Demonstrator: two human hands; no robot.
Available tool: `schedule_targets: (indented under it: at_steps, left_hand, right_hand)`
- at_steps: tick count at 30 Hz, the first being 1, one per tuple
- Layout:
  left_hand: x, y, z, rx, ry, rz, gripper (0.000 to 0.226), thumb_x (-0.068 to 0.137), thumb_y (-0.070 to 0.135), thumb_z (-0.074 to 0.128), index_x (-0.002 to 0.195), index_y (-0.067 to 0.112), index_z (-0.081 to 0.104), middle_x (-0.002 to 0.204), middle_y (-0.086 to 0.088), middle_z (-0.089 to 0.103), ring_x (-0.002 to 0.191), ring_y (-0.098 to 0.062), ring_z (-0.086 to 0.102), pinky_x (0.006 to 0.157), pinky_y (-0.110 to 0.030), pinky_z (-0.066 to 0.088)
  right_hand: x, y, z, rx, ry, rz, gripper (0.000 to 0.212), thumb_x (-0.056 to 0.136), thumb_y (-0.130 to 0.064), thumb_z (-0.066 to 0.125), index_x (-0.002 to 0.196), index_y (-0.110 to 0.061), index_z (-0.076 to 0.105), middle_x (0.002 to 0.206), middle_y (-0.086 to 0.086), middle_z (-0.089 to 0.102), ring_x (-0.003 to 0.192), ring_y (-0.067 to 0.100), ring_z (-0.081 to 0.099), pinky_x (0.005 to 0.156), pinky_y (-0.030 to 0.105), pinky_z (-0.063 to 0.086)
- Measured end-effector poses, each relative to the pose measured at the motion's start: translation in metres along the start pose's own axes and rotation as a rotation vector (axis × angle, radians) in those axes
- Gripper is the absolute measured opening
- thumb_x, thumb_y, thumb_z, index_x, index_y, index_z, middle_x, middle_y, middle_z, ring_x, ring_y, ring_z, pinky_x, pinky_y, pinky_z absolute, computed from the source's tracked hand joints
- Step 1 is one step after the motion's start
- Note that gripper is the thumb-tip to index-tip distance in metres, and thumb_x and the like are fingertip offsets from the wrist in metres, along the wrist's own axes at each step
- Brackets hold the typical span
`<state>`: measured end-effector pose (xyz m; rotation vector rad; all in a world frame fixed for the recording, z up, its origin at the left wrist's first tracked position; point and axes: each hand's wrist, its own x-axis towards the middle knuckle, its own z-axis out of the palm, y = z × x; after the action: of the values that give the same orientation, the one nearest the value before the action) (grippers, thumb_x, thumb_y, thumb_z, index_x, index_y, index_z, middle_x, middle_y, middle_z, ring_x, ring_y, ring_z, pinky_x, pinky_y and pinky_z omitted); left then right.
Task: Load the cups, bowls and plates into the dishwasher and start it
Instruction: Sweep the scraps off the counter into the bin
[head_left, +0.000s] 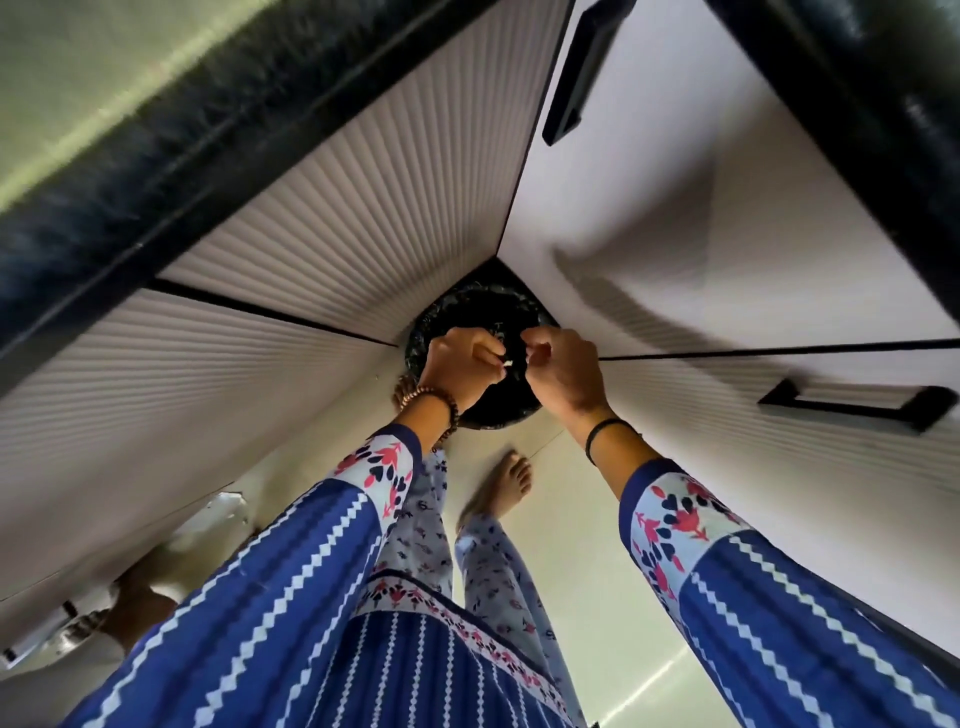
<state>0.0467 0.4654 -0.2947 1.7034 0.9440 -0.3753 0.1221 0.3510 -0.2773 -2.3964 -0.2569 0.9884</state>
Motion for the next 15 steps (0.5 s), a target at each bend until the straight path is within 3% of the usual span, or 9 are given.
schedule_targets:
  at_steps: [3, 6, 8, 10, 12, 15]
  left_hand:
    - [-0.019, 0.022, -0.01, -0.054, 0.004, -0.013, 0.012, 0.077, 0.002, 0.077, 0.075, 0.012, 0.07, 0.073, -0.005, 0.07, 0.069, -0.017, 0.068, 0.059, -0.028, 0.06]
    - [-0.041, 0.047, -0.021, 0.005, 0.032, 0.069, 0.026, 0.077, 0.001, 0.074, 0.069, 0.023, 0.063, 0.066, 0.005, 0.064, 0.07, -0.016, 0.065, 0.073, -0.034, 0.06]
    - [-0.061, 0.065, -0.029, -0.015, 0.065, 0.134, 0.021, 0.078, -0.002, 0.072, 0.076, 0.018, 0.066, 0.073, 0.003, 0.068, 0.077, -0.018, 0.067, 0.083, -0.033, 0.058]
    - [-0.085, 0.081, -0.041, 0.029, 0.087, 0.184, 0.014, 0.081, 0.005, 0.072, 0.092, 0.014, 0.07, 0.087, 0.001, 0.072, 0.085, -0.012, 0.068, 0.079, -0.017, 0.053]
    - [-0.113, 0.099, -0.057, 0.067, 0.111, 0.232, 0.02, 0.083, 0.01, 0.069, 0.102, 0.017, 0.07, 0.093, 0.004, 0.073, 0.086, -0.007, 0.065, 0.073, -0.007, 0.046]
    - [-0.148, 0.128, -0.079, 0.064, 0.126, 0.324, 0.02, 0.083, 0.012, 0.068, 0.102, 0.02, 0.069, 0.093, 0.006, 0.073, 0.084, -0.004, 0.066, 0.08, -0.014, 0.052]
  right_hand:
    - [-0.018, -0.015, -0.014, 0.056, 0.091, -0.043, 0.016, 0.091, -0.005, 0.066, 0.103, -0.005, 0.076, 0.101, 0.009, 0.076, 0.096, 0.02, 0.071, 0.092, 0.023, 0.052]
    - [-0.046, -0.033, -0.029, 0.096, 0.17, -0.122, 0.007, 0.087, -0.006, 0.073, 0.094, -0.004, 0.075, 0.091, 0.007, 0.075, 0.08, 0.013, 0.066, 0.08, 0.023, 0.056]
    - [-0.066, -0.047, -0.043, 0.115, 0.213, -0.145, 0.009, 0.087, -0.004, 0.07, 0.094, -0.008, 0.074, 0.088, 0.002, 0.072, 0.078, 0.01, 0.062, 0.075, 0.024, 0.054]
    - [-0.086, -0.062, -0.056, 0.141, 0.197, -0.104, 0.019, 0.088, -0.003, 0.064, 0.103, -0.011, 0.073, 0.091, -0.001, 0.07, 0.083, 0.011, 0.063, 0.076, 0.022, 0.052]
    - [-0.106, -0.072, -0.068, 0.209, 0.171, -0.172, 0.02, 0.091, -0.005, 0.062, 0.108, -0.01, 0.071, 0.097, 0.004, 0.073, 0.088, 0.017, 0.07, 0.08, 0.03, 0.059]
    - [-0.134, -0.092, -0.09, 0.33, 0.179, -0.285, 0.011, 0.096, -0.013, 0.065, 0.105, -0.009, 0.068, 0.097, 0.005, 0.072, 0.087, 0.014, 0.072, 0.076, 0.035, 0.063]
